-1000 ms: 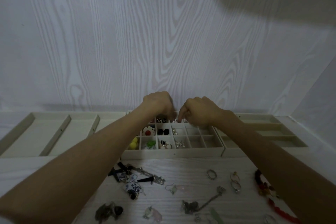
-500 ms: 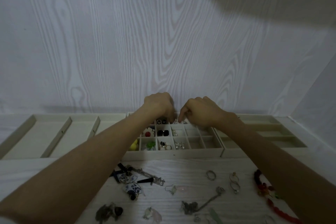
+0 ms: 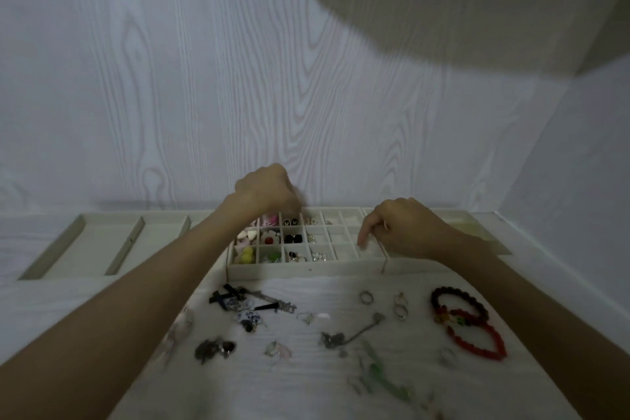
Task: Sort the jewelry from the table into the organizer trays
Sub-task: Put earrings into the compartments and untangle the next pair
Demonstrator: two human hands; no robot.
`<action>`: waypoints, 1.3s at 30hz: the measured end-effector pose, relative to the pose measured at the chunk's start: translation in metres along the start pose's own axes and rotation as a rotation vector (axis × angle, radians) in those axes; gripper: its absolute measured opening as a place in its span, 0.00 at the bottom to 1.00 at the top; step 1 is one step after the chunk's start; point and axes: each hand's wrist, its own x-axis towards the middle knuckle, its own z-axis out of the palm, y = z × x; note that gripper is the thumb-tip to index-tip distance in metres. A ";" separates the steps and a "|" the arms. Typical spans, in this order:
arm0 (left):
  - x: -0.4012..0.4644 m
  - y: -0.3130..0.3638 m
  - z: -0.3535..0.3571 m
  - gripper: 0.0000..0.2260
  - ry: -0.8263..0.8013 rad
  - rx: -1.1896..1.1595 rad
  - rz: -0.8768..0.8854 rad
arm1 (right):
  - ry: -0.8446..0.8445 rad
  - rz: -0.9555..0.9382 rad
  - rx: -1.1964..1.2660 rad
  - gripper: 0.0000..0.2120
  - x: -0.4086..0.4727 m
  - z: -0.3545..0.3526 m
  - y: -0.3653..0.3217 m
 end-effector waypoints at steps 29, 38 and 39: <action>-0.171 -0.029 0.095 0.12 0.193 -0.128 0.529 | 0.196 -0.061 0.491 0.05 -0.111 0.083 -0.029; -0.165 -0.037 0.106 0.17 0.221 0.051 0.539 | 0.314 0.043 0.278 0.08 -0.105 0.095 -0.046; -0.165 -0.035 0.105 0.16 0.252 0.052 0.514 | 0.305 0.049 0.270 0.08 -0.104 0.096 -0.046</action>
